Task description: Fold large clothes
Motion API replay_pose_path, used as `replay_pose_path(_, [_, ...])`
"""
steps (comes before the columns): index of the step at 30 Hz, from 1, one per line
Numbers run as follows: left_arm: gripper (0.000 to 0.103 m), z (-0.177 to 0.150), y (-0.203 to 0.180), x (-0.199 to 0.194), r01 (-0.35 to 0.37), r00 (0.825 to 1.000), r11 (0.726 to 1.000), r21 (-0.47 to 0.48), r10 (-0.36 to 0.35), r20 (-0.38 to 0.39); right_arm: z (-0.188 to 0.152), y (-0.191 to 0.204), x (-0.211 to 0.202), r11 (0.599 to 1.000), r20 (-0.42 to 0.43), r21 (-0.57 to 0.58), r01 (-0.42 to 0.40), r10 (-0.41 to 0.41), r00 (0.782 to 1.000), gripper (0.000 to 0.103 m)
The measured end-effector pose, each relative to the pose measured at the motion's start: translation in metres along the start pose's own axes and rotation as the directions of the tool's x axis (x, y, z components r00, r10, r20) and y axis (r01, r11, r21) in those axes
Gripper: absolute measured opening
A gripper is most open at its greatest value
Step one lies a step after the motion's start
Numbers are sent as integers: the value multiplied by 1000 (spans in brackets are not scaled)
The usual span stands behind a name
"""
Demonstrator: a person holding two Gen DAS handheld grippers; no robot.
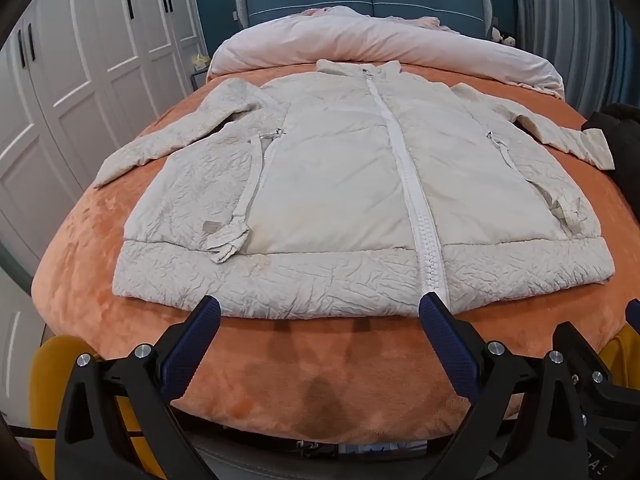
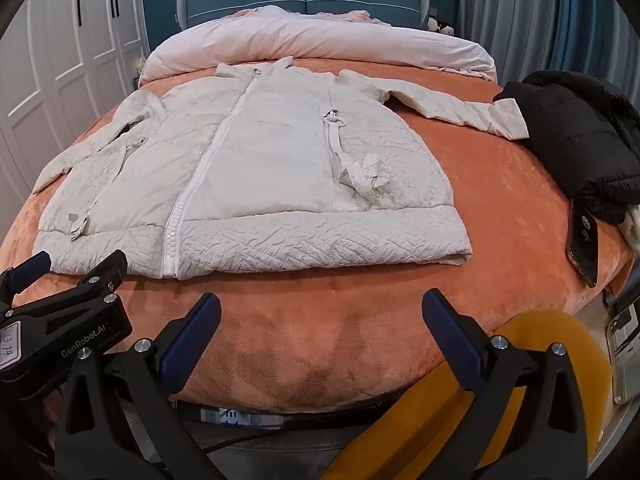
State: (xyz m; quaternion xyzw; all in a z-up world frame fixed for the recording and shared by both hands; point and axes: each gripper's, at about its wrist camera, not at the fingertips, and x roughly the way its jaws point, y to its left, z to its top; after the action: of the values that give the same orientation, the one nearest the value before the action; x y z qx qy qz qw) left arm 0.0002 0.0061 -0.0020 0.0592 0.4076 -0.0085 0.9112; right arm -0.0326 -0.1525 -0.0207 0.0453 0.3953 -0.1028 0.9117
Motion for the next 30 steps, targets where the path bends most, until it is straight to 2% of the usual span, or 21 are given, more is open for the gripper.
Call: replay_pose_path(30, [97,2,-3,1,-51,999,999,13,51,1,-1,0,1,1000,4,1,-8,8,1000,98])
